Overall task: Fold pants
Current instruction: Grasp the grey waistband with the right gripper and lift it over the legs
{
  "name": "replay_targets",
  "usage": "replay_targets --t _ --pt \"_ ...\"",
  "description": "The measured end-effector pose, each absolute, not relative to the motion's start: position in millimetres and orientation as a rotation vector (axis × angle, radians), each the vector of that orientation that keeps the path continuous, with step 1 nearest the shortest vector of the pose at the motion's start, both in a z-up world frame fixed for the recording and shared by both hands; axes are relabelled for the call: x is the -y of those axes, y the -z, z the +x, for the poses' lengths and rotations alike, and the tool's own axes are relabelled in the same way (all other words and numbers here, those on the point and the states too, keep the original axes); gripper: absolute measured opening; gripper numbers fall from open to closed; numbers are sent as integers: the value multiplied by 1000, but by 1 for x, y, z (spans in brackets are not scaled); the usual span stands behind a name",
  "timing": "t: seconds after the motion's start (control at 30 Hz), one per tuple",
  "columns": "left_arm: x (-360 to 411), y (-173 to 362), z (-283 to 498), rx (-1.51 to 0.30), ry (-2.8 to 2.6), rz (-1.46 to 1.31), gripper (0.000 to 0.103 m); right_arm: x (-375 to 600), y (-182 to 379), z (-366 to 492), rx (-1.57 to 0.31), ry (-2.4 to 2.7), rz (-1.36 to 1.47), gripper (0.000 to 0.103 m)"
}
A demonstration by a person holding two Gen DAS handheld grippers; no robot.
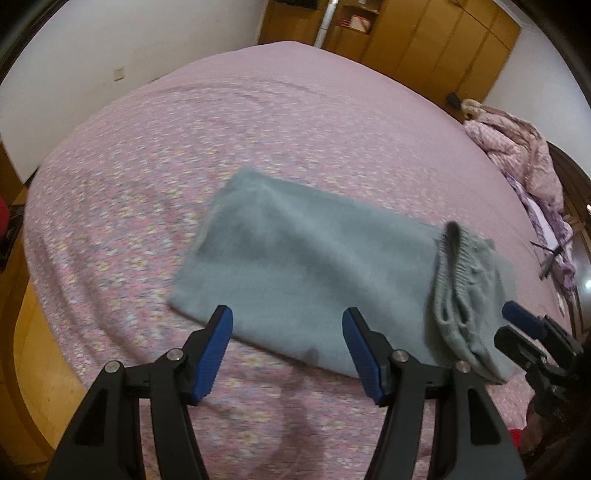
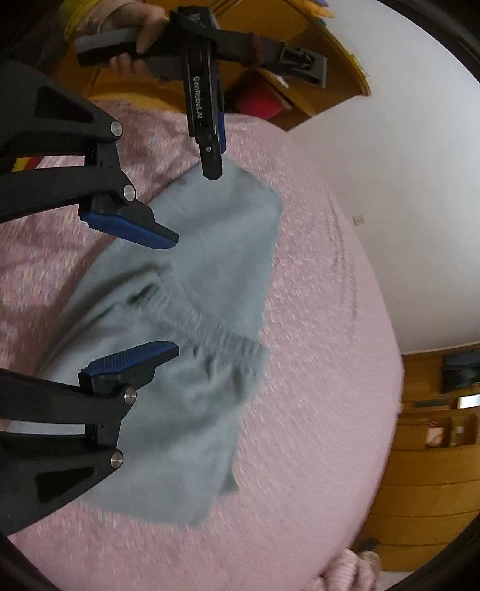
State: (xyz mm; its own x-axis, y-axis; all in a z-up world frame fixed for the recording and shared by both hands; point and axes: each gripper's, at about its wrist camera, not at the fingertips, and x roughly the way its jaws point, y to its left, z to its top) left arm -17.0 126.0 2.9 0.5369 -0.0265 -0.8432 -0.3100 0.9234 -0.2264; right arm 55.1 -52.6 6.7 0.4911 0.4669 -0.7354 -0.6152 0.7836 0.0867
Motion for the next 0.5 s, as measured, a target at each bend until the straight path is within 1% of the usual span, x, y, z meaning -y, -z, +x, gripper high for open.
replay_targets --t 0.17,0.3,0.37,0.5 --pt "-97 -8 -3 -1005 -66 -365 65 85 -3 57 -843 -517 -225 54" --pt "-69 -12 12 -1024 20 -353 65 115 6 65 -892 -439 -171 54" --pt "-59 -14 19 -1034 55 -361 66 127 11 67 -910 -411 -141 54" --pt "-38 -18 35 -1051 104 -357 72 155 19 68 -934 -359 -98 54"
